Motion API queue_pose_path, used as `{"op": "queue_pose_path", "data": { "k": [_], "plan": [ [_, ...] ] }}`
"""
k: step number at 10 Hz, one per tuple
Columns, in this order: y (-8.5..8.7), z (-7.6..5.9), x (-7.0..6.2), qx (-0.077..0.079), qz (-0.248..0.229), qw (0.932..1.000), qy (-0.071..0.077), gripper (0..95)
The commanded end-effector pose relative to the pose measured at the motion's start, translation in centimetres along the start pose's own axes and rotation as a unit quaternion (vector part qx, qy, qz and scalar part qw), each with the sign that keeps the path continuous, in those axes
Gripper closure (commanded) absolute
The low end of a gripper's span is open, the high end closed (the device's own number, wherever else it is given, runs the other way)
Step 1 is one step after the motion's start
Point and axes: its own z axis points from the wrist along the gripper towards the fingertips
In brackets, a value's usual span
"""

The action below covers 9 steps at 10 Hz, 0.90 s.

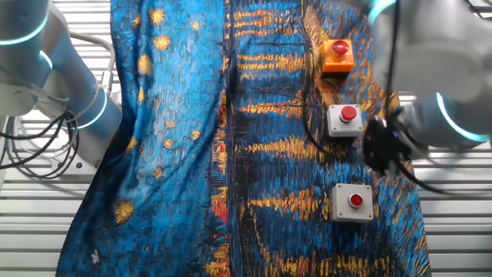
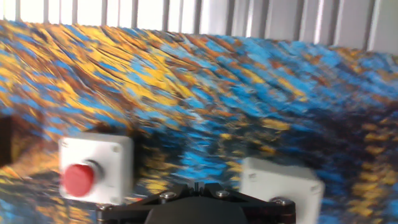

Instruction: Press three buttons from left to right in sequence

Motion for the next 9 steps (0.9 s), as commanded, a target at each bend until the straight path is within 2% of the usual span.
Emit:
{"op": "queue_pose_path", "data": {
  "k": [1,2,5,9],
  "plan": [
    [2.3,0.8,0.4,0.004,0.023,0.9997,-0.005,95.0],
    [3.9,1.2,0.5,0.01,0.039,0.9992,-0.007,95.0],
    [6.6,1.4,0.4,0.022,0.058,0.998,-0.007,95.0],
    [7.8,0.4,0.7,0.022,0.066,0.9975,-0.006,95.0]
  ]
}}
